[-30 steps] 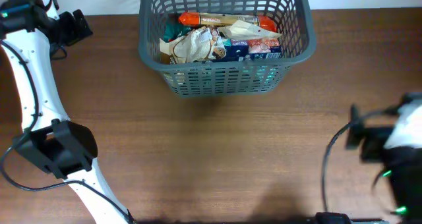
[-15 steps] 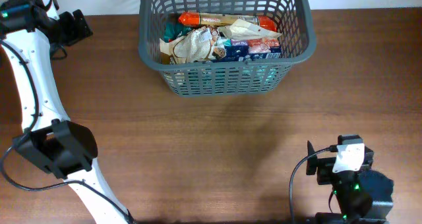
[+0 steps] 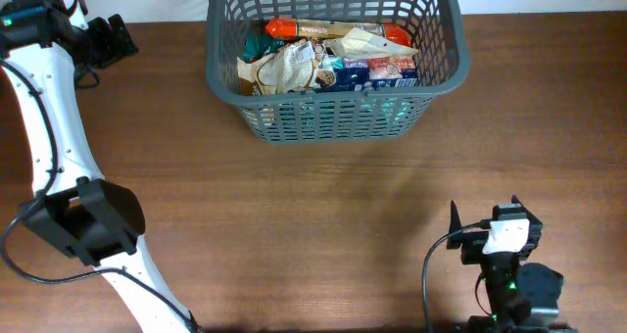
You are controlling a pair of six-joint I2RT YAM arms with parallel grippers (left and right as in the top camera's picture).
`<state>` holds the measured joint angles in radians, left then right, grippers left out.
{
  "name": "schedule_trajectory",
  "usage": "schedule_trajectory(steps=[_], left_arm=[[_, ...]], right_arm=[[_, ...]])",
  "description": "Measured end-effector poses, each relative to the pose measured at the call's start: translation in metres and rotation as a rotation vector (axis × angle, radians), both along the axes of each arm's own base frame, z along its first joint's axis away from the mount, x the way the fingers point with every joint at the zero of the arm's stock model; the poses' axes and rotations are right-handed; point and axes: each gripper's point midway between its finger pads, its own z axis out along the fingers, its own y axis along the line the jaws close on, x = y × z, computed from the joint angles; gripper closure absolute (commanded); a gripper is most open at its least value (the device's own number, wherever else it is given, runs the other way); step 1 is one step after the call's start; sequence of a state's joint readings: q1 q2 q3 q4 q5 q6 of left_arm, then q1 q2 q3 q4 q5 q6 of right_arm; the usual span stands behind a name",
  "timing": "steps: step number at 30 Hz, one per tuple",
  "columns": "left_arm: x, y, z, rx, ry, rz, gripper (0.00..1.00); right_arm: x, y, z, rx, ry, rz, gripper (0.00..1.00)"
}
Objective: Pack container
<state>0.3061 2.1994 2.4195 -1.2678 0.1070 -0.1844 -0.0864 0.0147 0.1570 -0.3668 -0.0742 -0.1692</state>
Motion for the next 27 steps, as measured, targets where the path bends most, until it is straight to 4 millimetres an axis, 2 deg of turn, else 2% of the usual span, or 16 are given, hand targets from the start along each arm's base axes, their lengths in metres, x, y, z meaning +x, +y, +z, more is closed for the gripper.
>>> schedule_trajectory(steps=[5, 27], left_arm=[[0.000, 0.000, 0.000, 0.000, 0.000, 0.000, 0.01], [0.000, 0.000, 0.000, 0.000, 0.000, 0.000, 0.01]], right_arm=[[0.002, 0.000, -0.018, 0.002, 0.035, 0.000, 0.01], [0.002, 0.000, -0.017, 0.002, 0.028, 0.000, 0.01]])
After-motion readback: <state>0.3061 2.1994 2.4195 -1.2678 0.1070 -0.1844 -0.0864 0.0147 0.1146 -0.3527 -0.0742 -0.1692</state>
